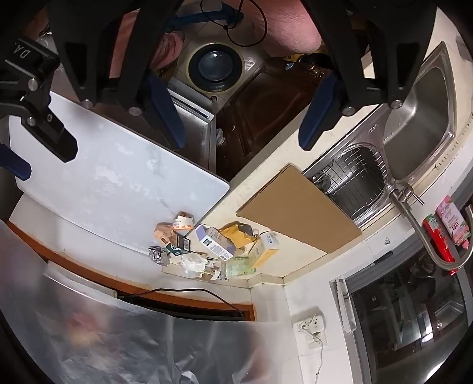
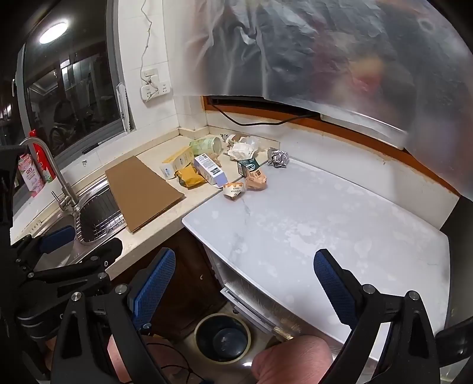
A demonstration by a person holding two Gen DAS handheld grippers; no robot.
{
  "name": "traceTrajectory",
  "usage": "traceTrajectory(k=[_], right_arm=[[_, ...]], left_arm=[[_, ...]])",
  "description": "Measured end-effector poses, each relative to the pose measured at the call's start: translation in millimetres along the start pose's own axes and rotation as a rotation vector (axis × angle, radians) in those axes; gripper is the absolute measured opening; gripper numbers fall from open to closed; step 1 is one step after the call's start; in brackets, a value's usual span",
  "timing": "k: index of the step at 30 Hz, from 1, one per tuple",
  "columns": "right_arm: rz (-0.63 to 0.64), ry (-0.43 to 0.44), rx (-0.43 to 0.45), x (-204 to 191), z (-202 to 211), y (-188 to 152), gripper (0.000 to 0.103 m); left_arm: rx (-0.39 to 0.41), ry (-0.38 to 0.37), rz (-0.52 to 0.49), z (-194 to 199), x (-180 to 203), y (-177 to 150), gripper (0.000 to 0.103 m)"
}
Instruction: Collect trash
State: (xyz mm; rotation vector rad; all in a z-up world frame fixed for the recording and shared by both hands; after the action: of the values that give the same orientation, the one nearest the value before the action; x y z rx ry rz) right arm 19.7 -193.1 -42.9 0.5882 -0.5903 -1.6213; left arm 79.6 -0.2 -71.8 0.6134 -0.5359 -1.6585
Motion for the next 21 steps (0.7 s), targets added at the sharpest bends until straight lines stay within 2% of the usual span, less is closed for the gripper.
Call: traceTrajectory(k=[2,8,12,15,18,21], right_arm=[[-0.001,0.001,-0.002,0,0,0,0.096],[0.001,0.0,-0.001,-3,2,1,0.096],[0.001,0.002,0.001,-3,3,1,0.096],[0.009,0.005,0.002,-10,4,-2,0.096],[0.007,0.005,0.002,-10,4,-2,0.096],[0.004,0.003,0.0,-11,4,-3,0.096]], left_arm=[[-0.01,-0.006,0.007,-3,-1,0,0.064],[-0.023,-0.024,0.025,-5,-1,-1,0.051],[-0.04,-0.035,0.035,-7,1,-2,0.048],[-0.052,-0.008,0.045,-8,-3,-4,0.047],[-0.044,0.021,0.06,-8,-9,-4,0.039],[-0.051,0.016,0.069,-9,-12,-5,0.037]])
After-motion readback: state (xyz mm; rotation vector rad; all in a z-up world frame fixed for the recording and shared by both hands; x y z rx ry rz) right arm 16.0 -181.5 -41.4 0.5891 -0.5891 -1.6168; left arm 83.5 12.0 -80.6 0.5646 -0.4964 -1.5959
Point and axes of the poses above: each gripper's, at about its wrist camera, not at the fingertips, and z roughly against the way its jaws point, x to its right, y to its top, the point moved 10 cm from there along -z, roughly the way its jaws point, and after that the axes turned 4 degrees about -x, right-handed, at the moved point
